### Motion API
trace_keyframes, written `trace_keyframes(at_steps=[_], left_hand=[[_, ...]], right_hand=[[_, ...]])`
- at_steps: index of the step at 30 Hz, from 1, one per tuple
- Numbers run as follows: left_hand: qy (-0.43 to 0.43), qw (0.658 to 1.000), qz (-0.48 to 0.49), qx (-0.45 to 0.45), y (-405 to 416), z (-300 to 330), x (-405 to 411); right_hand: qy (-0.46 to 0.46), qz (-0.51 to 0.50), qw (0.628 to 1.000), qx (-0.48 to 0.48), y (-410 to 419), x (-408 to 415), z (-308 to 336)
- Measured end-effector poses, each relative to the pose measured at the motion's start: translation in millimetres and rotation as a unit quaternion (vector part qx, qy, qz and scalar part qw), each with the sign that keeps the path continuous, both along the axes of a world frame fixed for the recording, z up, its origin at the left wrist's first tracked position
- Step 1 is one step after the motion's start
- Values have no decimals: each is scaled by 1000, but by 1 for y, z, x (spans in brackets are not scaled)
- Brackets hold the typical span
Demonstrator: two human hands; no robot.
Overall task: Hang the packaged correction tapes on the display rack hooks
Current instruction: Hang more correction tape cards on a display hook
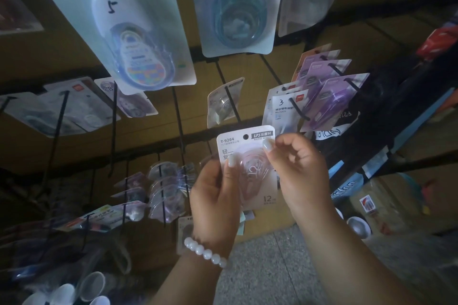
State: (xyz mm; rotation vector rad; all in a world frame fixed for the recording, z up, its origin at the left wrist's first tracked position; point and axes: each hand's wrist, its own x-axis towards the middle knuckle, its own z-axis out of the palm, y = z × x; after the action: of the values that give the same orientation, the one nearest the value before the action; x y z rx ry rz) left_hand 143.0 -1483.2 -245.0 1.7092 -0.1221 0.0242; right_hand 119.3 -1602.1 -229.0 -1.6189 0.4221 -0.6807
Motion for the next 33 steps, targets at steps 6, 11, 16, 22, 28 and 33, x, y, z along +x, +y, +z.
trace_keyframes(at_steps=[6,11,16,22,28,33], left_hand=[[18,1000,-6,3,-1,0,-1],[19,1000,-2,-2,-3,0,-3],[22,1000,-2,-15,-5,4,-4],[22,1000,-4,-17,-6,6,-4],[21,1000,-8,-21,-6,7,-3],[19,999,-13,-36,-10,12,-7]], right_hand=[[-8,5,1000,8,-1,-1,-2],[-11,3,1000,17,-1,-2,-1],[-17,-8,1000,9,-2,-1,2],[-14,-8,1000,18,0,-2,1],[-18,-16,1000,16,-1,-2,3],[-15,-27,999,29,-3,-3,3]])
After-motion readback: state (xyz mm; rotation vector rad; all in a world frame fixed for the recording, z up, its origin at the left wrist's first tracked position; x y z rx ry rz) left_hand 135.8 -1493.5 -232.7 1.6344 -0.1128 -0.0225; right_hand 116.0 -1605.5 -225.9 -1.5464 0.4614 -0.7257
